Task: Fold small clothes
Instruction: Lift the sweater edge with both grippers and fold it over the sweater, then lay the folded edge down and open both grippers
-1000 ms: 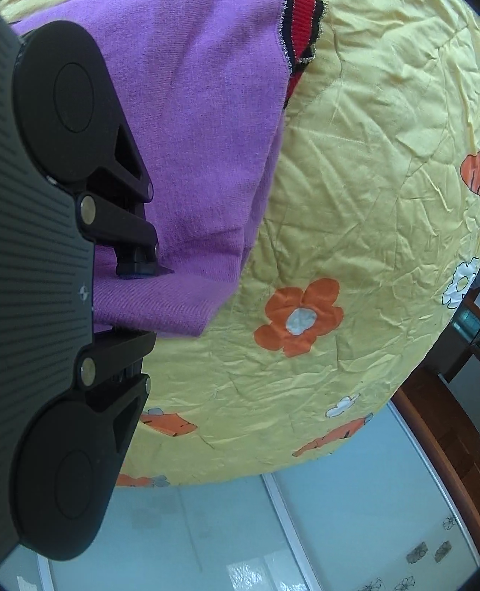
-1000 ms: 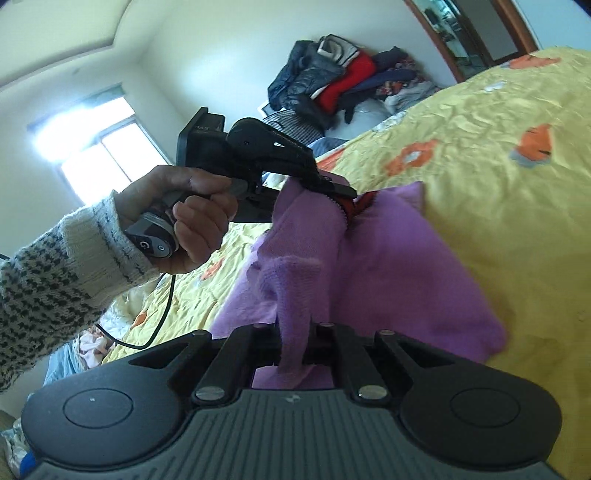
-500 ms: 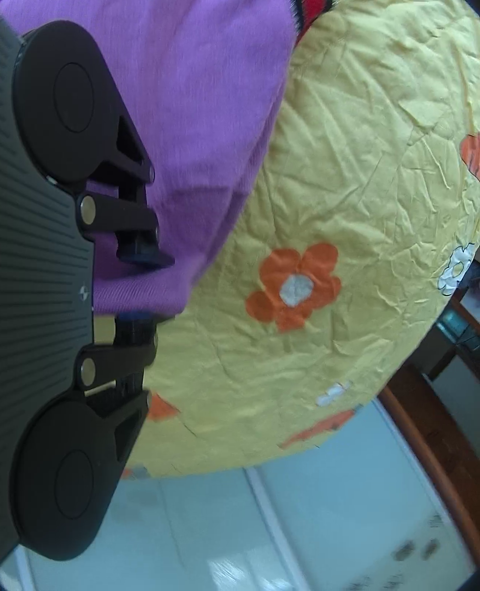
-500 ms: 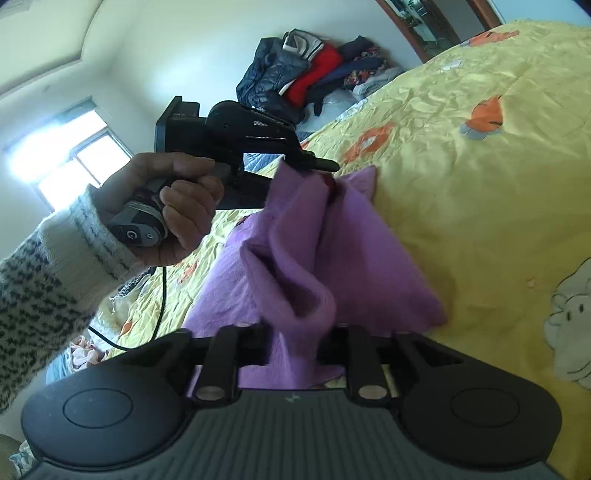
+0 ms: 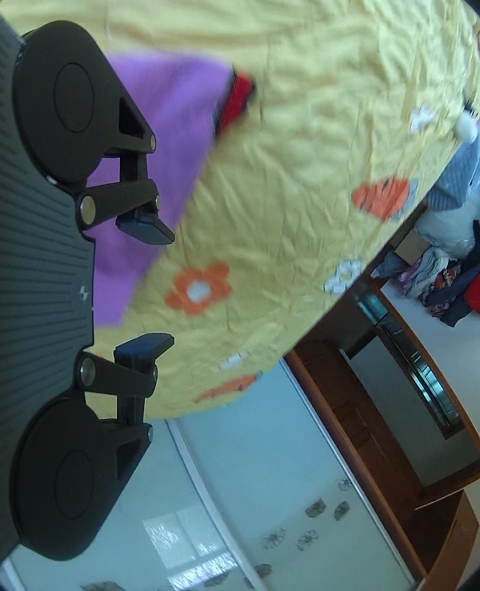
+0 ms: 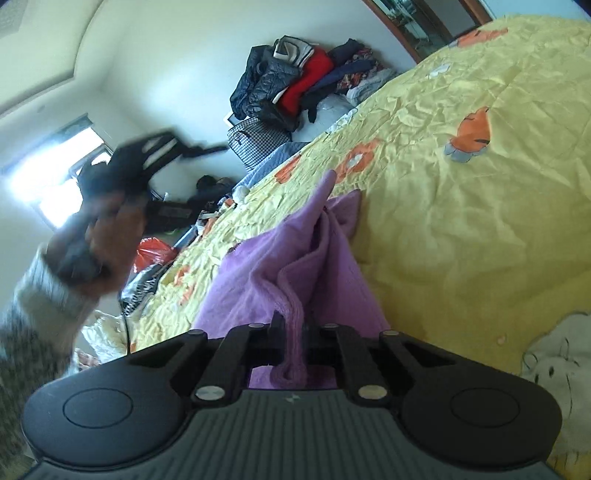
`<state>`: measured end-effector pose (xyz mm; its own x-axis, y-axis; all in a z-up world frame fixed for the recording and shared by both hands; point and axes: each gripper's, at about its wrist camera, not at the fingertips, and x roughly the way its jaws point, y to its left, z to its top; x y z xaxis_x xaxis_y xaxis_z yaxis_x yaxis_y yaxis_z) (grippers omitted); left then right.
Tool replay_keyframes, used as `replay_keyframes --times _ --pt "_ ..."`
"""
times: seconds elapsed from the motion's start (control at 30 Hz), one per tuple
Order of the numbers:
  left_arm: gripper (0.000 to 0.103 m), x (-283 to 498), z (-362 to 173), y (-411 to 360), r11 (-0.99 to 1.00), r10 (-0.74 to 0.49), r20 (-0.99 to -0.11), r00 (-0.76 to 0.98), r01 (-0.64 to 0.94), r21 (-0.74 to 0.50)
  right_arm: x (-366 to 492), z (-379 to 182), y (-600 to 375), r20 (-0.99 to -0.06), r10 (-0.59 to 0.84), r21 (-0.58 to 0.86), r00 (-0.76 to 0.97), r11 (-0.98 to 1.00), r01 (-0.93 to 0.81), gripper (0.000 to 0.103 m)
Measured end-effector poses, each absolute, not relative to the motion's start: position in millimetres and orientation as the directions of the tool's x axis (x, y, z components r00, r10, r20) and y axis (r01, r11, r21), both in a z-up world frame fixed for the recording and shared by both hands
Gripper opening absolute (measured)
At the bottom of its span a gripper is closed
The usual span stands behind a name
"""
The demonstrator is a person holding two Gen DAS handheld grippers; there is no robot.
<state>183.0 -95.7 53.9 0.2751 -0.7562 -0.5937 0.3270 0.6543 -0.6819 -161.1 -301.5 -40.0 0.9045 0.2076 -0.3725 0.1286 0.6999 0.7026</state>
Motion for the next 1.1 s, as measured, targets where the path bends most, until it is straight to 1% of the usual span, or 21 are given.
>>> replay_keyframes --times 0.07,0.13,0.2,0.27,0.3,0.33,0.37,0.4,0.47,0.53,0.57,0.6,0.63,0.73,0.8,0.87,0.93,1.0,1.03,1.07,1.1 --pt "0.055 172.0 47.4 -71.1 0.682 -0.731 -0.620 0.286 0.326 -0.654 -160.9 -42.8 -303.0 -0.411 0.195 0.687 0.891 0.709 0.161 0.008" --pt "0.057 156.3 41.8 -51.5 0.692 -0.720 -0.636 0.276 0.344 -0.635 -162.6 -52.7 -307.4 -0.443 0.204 0.706 0.873 0.679 0.200 0.008" --pt "0.060 133.1 38.3 -39.2 0.699 -0.711 -0.649 0.269 0.368 -0.613 -164.5 -50.6 -306.4 -0.447 0.200 0.690 0.872 0.697 0.194 0.008" --pt "0.067 103.4 37.4 -33.5 0.683 -0.721 -0.644 0.256 0.422 -0.596 -160.1 -39.9 -302.2 -0.452 0.199 0.648 0.869 0.743 0.167 0.011" --pt "0.075 88.0 35.9 -30.9 0.667 -0.733 -0.635 0.245 0.441 -0.600 -154.1 -36.7 -304.0 -0.460 0.215 0.647 0.861 0.746 0.159 0.013" --pt "0.079 72.2 33.0 -30.5 0.650 -0.746 -0.624 0.234 0.462 -0.604 -147.7 -34.2 -307.9 -0.461 0.223 0.654 0.859 0.739 0.159 0.030" --pt "0.080 58.5 30.5 -29.9 0.636 -0.757 -0.615 0.223 0.471 -0.612 -140.4 -31.5 -310.8 -0.452 0.229 0.649 0.862 0.748 0.141 0.052" --pt "0.080 45.9 27.4 -29.8 0.621 -0.766 -0.608 0.207 0.482 -0.618 -132.4 -27.8 -312.6 -0.447 0.227 0.633 0.865 0.764 0.126 0.060" --pt "0.080 25.0 22.1 -30.6 0.610 -0.774 -0.599 0.204 0.496 -0.618 -106.8 -27.3 -317.4 -0.479 0.264 0.624 0.837 0.774 0.112 0.065" --pt "0.082 8.4 18.5 -35.9 0.604 -0.772 -0.603 0.202 0.530 -0.595 -85.6 -31.3 -323.8 -0.477 0.301 0.643 0.826 0.760 0.095 0.067" --pt "0.083 3.0 16.4 -38.6 0.608 -0.767 -0.606 0.209 0.539 -0.583 -76.1 -32.3 -323.5 -0.483 0.323 0.629 0.814 0.775 0.065 0.063" --pt "0.085 -0.5 14.1 -42.1 0.618 -0.758 -0.615 0.217 0.541 -0.570 -69.1 -32.8 -324.0 -0.487 0.335 0.621 0.807 0.782 0.050 0.048" --pt "0.085 -2.6 12.4 -46.8 0.623 -0.751 -0.622 0.220 0.547 -0.559 -65.0 -33.5 -326.6 -0.493 0.343 0.629 0.800 0.776 0.055 0.010" --pt "0.086 -0.9 11.5 -56.9 0.621 -0.755 -0.615 0.227 0.547 -0.562 -63.8 -22.3 -331.9 -0.459 0.347 0.622 0.818 0.783 0.017 0.009" --pt "0.087 2.9 11.5 -62.6 0.648 -0.735 -0.629 0.254 0.536 -0.540 -61.8 -11.8 -338.4 -0.440 0.340 0.622 0.831 0.783 0.009 0.009" --pt "0.091 7.0 8.9 -66.1 0.679 -0.708 -0.647 0.285 0.527 -0.511 -59.7 -6.4 -346.6 -0.428 0.321 0.618 0.845 0.786 0.015 0.009" --pt "0.093 10.3 1.2 -68.2 0.700 -0.682 -0.671 0.292 0.528 -0.481 -57.1 -11.2 -354.9 -0.456 0.301 0.617 0.838 0.785 0.054 0.009" --pt "0.091 11.0 -7.5 -70.3 0.712 -0.659 -0.697 0.283 0.534 -0.456 -50.8 -28.7 -360.5 -0.498 0.333 0.635 0.801 0.769 0.075 0.010" --pt "0.091 12.0 -7.1 -69.0 0.712 -0.660 -0.695 0.285 0.533 -0.457 -51.1 -36.4 -362.7 -0.506 0.341 0.654 0.792 0.751 0.094 0.015" --pt "0.091 15.2 -3.9 -67.3 0.708 -0.666 -0.692 0.278 0.528 -0.470 -54.3 -38.8 -362.8 -0.531 0.323 0.641 0.784 0.758 0.122 0.040" --pt "0.092 21.4 0.7 -65.1 0.705 -0.673 -0.686 0.275 0.520 -0.483 -59.0 -36.6 -361.8 -0.541 0.302 0.619 0.785 0.775 0.128 0.060"
